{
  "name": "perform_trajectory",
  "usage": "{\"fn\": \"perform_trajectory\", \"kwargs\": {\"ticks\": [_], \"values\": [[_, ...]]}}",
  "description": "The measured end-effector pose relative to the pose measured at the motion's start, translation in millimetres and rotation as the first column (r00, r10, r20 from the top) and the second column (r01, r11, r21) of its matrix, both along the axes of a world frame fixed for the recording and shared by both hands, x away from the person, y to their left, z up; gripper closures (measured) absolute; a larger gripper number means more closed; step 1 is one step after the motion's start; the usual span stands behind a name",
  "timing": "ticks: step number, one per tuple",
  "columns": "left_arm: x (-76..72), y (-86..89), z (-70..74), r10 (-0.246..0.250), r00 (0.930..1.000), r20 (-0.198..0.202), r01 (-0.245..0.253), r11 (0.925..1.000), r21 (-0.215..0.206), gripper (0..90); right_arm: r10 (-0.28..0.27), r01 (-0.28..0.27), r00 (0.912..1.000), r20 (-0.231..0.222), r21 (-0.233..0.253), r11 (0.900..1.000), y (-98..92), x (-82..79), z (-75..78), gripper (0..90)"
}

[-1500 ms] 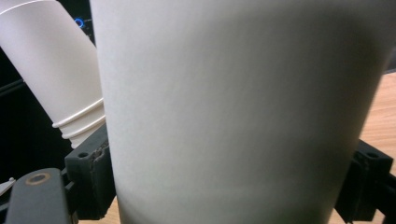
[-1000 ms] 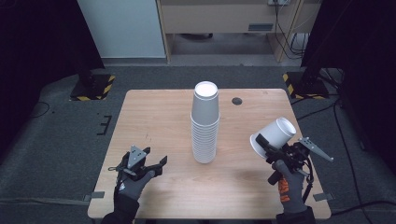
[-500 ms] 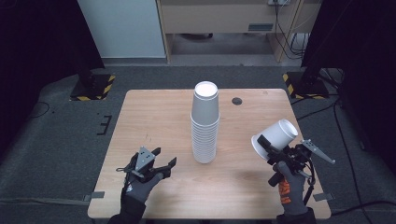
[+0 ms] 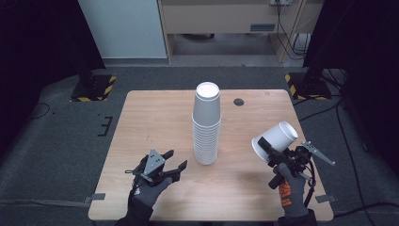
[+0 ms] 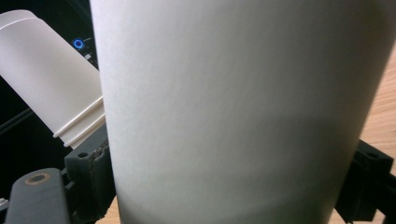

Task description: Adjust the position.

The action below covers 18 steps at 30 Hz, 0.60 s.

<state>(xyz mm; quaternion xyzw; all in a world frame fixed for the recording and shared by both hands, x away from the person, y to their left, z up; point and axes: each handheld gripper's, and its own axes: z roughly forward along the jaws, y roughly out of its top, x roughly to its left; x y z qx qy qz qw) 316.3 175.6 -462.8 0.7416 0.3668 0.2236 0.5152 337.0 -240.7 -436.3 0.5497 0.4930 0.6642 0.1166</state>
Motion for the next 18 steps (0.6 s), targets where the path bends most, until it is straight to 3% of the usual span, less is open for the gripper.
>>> {"fn": "perform_trajectory", "kwargs": {"ticks": [8,18], "values": [[-1.7,-15.9,3.6,-0.05,0.9985,0.023,0.049,0.9986,0.02,35.1,0.005,-0.005,1.0,-0.002,0.001,1.0,0.6,0.2,-0.4,13.5],[-2.4,-31.9,7.3,-0.103,0.9941,0.034,0.103,0.9946,0.006,40.1,0.007,-0.007,1.0,-0.006,0.005,1.0,0.8,-0.2,-0.7,13.4]]}}
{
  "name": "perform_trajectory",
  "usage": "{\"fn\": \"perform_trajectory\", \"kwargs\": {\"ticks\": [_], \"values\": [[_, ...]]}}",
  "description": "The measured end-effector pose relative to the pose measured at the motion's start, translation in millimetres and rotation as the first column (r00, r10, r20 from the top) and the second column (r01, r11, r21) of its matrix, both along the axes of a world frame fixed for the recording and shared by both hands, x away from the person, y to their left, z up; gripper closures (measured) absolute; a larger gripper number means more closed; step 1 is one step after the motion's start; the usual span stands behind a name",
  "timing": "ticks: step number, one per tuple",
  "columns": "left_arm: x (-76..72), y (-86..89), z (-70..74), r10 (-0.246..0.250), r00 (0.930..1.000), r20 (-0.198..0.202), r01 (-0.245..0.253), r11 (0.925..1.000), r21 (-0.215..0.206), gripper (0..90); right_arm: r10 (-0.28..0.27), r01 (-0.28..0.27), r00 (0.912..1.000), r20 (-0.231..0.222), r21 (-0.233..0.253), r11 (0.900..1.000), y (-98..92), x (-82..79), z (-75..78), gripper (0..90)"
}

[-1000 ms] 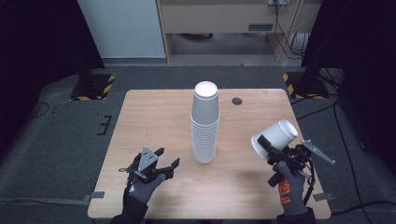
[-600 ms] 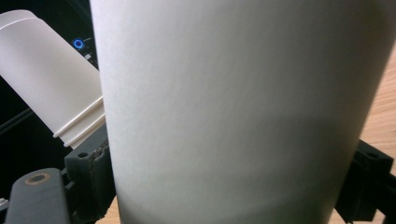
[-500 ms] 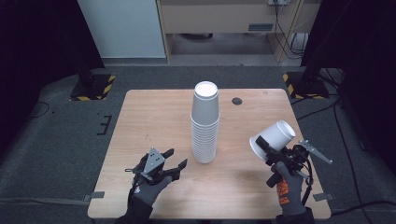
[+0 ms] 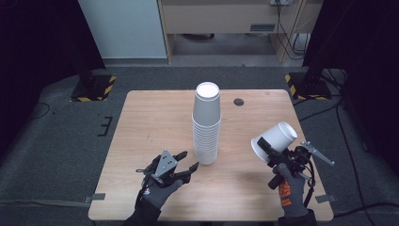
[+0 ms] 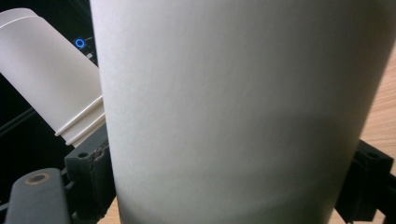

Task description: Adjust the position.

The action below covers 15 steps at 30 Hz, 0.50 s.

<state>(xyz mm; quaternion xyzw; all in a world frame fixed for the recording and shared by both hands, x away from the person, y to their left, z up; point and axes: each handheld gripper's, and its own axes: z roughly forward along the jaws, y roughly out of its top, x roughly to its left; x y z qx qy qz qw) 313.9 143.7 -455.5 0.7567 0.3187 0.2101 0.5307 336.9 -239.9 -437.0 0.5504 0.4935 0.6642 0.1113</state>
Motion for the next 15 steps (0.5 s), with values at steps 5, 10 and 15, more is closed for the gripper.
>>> {"fn": "perform_trajectory", "kwargs": {"ticks": [5,10,15], "values": [[0.8,-9.3,-0.8,-0.013,0.9999,0.01,0.013,0.9999,-0.006,42.0,-0.005,0.005,1.0,0.0,0.012,1.0,1.4,-0.5,-1.1,13.5],[2.5,-20.3,0.3,-0.038,0.9991,0.019,0.038,0.999,-0.022,42.4,-0.005,0.005,0.9999,-0.012,0.028,1.0,3.4,-1.3,-2.9,13.4],[3.3,-26.9,0.9,-0.045,0.9986,0.027,0.046,0.9985,-0.031,42.6,0.004,-0.003,0.9999,-0.014,0.05,0.999,5.1,-1.9,-3.3,13.4]]}}
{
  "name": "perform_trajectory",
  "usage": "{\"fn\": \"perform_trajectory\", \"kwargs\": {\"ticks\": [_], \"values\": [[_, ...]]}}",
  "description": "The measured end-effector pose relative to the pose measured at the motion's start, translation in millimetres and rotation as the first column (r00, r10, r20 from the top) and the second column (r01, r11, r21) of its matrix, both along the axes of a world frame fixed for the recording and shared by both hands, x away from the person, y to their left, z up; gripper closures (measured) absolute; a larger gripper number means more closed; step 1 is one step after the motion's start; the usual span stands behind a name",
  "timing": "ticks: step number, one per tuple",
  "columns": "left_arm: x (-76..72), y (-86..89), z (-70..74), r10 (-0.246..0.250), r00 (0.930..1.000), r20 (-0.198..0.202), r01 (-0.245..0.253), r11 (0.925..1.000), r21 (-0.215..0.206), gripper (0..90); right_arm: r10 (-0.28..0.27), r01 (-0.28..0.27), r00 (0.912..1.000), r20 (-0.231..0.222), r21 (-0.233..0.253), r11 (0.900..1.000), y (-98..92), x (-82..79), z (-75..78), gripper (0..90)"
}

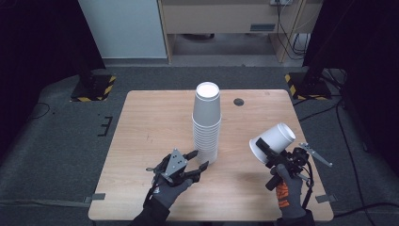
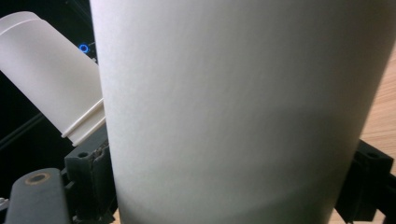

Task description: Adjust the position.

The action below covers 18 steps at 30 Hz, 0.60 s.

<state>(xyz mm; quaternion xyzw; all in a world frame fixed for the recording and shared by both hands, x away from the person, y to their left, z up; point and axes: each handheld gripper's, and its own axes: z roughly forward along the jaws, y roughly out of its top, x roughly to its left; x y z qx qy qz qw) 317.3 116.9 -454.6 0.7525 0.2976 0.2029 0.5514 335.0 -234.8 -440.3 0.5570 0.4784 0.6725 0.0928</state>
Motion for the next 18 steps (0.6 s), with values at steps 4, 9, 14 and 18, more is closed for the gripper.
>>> {"fn": "perform_trajectory", "kwargs": {"ticks": [4,9,14,18], "values": [[1.6,-8.6,-0.1,-0.013,0.9999,0.003,0.012,0.9999,0.002,42.5,0.007,-0.007,1.0,-0.005,0.006,1.0,1.6,-0.6,-0.8,13.5],[2.9,-19.0,1.4,-0.026,0.9996,0.007,0.026,0.9997,-0.002,41.9,0.009,-0.009,0.9999,-0.01,0.011,1.0,2.6,-1.1,-1.3,13.4],[4.7,-28.7,2.2,-0.036,0.9993,0.007,0.036,0.9993,-0.007,41.8,0.011,-0.011,0.9999,-0.01,0.014,1.0,3.0,-1.8,-1.4,13.4],[6.0,-36.8,1.4,-0.046,0.9989,0.01,0.046,0.9989,0.003,41.9,0.011,-0.011,0.9999,-0.011,0.011,1.0,2.6,-2.2,-1.4,13.4]]}}
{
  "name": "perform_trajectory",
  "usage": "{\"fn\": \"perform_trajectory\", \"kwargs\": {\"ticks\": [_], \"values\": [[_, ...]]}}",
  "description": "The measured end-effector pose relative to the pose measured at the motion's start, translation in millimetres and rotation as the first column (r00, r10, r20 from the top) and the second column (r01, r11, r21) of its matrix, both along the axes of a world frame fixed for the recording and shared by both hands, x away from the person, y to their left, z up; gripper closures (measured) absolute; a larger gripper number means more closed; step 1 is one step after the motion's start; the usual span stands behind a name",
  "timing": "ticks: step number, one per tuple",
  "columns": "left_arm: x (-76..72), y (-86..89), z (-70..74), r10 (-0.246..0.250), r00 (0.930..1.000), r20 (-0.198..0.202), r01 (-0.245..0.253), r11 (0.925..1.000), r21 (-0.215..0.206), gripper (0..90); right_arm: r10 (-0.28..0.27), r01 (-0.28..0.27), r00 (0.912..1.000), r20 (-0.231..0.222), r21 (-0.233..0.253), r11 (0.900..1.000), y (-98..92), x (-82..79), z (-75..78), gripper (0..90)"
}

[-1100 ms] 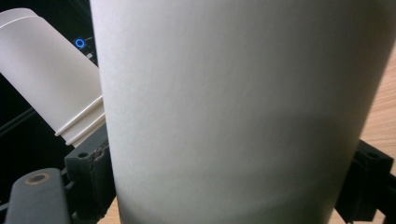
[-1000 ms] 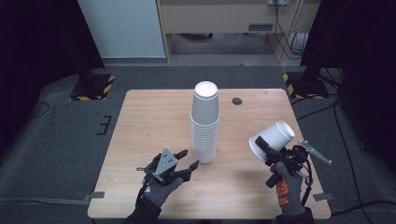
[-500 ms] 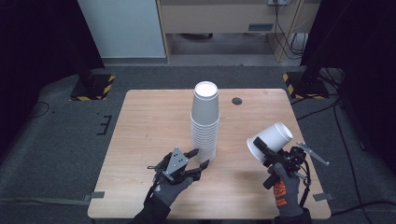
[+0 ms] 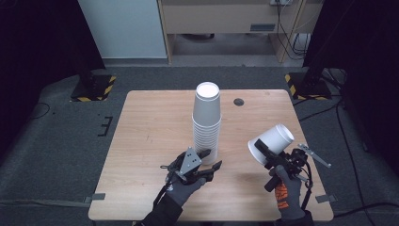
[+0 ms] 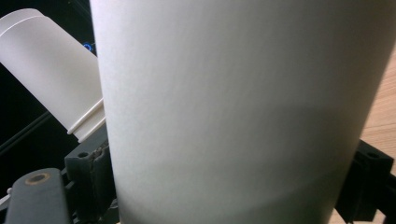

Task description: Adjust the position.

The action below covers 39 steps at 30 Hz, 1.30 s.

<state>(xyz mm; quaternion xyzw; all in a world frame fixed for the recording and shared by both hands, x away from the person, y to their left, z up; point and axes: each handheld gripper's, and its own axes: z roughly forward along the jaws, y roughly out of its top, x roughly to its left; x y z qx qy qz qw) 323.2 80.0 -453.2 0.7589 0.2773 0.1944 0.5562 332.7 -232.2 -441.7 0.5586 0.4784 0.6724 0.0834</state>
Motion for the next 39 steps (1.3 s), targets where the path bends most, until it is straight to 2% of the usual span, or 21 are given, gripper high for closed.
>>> {"fn": "perform_trajectory", "kwargs": {"ticks": [6,13,23,33,39], "values": [[1.7,-10.0,1.1,-0.02,0.9998,-0.001,0.02,0.9997,-0.011,43.1,0.006,-0.006,1.0,-0.002,0.001,1.0,0.3,-0.3,-0.4,13.4],[5.7,-21.0,-1.1,-0.031,0.9995,0.007,0.031,0.9995,0.002,44.3,0.015,-0.015,0.9999,-0.004,0.007,1.0,1.8,-0.3,-0.5,13.4],[14.2,-45.7,-11.2,-0.055,0.9984,0.01,0.056,0.9981,-0.026,45.4,0.017,-0.017,0.9998,-0.008,0.008,1.0,2.2,0.2,-2.1,13.4],[29.1,-58.6,-13.5,-0.049,0.9984,0.029,0.051,0.9963,-0.069,46.3,0.022,-0.021,0.9997,-0.012,0.017,1.0,3.1,0.5,-2.6,13.4],[33.7,-63.0,-12.9,-0.058,0.9976,0.038,0.06,0.9953,-0.076,46.5,0.026,-0.025,0.9995,-0.016,0.02,0.999,3.1,1.0,-3.0,13.4]]}}
